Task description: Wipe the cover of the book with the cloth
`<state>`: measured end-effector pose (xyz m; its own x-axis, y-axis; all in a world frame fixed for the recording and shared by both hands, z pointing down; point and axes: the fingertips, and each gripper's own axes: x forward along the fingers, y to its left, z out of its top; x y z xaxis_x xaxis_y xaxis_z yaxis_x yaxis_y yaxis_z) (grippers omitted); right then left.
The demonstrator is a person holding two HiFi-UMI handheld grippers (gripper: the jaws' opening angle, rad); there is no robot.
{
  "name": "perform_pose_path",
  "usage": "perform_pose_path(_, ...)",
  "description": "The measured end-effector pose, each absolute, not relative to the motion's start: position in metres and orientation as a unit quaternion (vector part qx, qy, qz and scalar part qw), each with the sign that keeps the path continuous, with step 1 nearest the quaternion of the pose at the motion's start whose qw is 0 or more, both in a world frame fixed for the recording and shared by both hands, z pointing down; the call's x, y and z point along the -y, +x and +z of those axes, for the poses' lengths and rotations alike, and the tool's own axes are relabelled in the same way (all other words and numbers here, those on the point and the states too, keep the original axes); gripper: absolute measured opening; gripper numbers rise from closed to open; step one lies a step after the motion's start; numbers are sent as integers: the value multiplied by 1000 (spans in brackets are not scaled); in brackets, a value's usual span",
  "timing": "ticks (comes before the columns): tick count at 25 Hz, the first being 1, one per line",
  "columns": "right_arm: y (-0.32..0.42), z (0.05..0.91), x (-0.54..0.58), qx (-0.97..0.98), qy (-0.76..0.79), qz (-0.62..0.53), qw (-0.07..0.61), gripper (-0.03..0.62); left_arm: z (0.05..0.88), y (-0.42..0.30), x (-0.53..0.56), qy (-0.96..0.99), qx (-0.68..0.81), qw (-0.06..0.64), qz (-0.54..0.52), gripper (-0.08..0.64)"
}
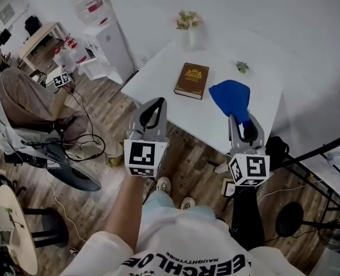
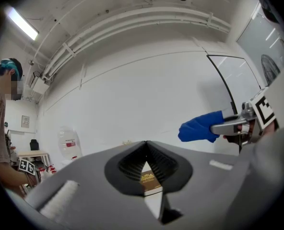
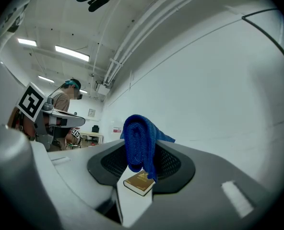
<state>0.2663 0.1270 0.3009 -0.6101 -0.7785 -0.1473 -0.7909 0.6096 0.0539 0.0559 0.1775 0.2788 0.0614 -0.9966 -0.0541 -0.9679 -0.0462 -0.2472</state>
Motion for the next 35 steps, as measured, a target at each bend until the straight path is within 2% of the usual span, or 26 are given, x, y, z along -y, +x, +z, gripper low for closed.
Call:
perform_pose_path(10, 234, 305, -57, -886, -459, 24, 64, 133, 277, 16, -106, -730, -669, 124, -55, 57)
perform_pose_path(19, 176, 306, 45, -873, -479, -25, 91, 133, 284, -41, 21, -762, -633, 127, -56, 58)
perform_pose_path(27, 129, 307, 115, -847, -524, -26, 84, 132, 285, -80, 116, -800, -584, 128, -49, 58)
perform_pose_path(35, 100, 313, 149, -828, -557, -22, 58, 132, 292, -103, 166, -824, -552, 118, -41, 57)
